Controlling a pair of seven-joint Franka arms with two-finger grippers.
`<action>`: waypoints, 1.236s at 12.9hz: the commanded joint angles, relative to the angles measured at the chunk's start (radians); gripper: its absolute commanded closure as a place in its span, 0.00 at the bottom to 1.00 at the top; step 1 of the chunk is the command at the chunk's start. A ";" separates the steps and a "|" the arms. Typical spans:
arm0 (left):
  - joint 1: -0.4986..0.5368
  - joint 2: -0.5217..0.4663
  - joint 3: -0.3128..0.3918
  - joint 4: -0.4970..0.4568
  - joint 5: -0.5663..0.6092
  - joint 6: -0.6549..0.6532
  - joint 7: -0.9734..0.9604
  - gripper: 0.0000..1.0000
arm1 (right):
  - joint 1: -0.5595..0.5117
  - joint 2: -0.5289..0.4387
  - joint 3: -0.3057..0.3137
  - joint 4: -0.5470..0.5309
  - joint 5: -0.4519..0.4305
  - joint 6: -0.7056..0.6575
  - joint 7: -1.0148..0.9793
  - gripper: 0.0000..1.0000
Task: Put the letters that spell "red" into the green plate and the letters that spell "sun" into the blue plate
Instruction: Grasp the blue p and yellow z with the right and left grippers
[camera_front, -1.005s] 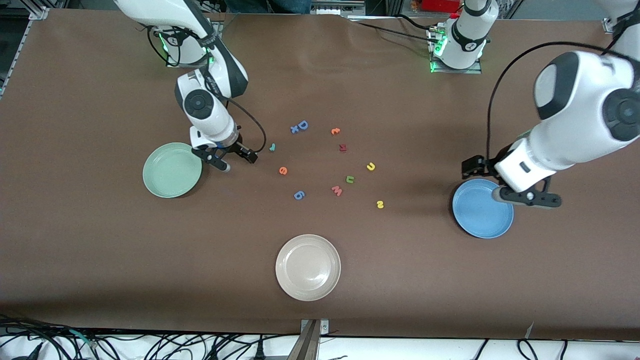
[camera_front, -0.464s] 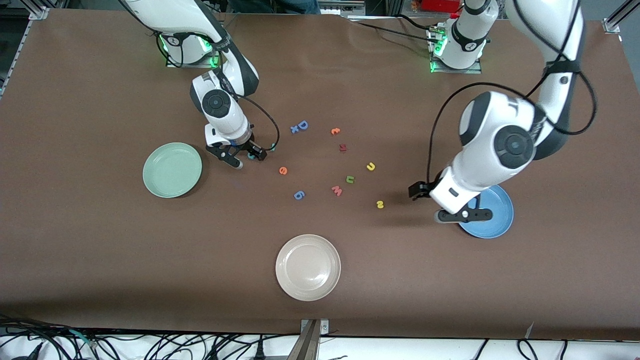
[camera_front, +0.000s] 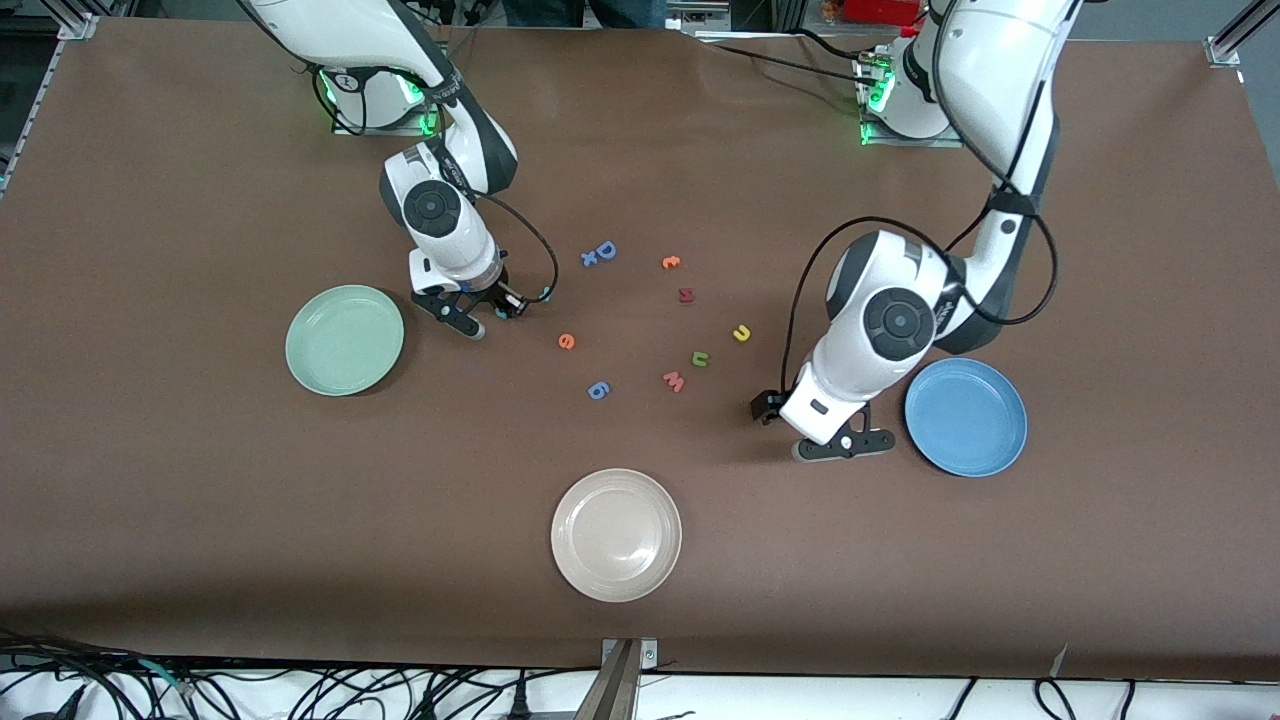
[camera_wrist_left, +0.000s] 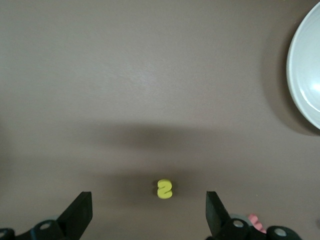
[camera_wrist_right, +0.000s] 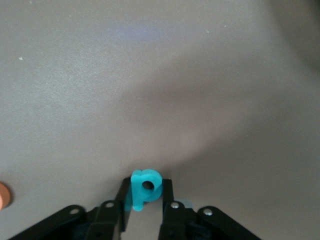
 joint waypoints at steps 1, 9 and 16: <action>-0.028 0.061 0.012 0.011 0.014 0.070 -0.001 0.00 | 0.009 -0.005 -0.012 0.009 0.006 0.000 0.001 0.93; -0.075 0.131 0.012 -0.045 0.060 0.200 0.003 0.02 | 0.007 -0.163 -0.284 0.033 0.003 -0.268 -0.479 0.95; -0.086 0.115 0.012 -0.098 0.097 0.205 0.036 0.03 | -0.030 -0.060 -0.382 0.032 0.008 -0.268 -0.679 0.53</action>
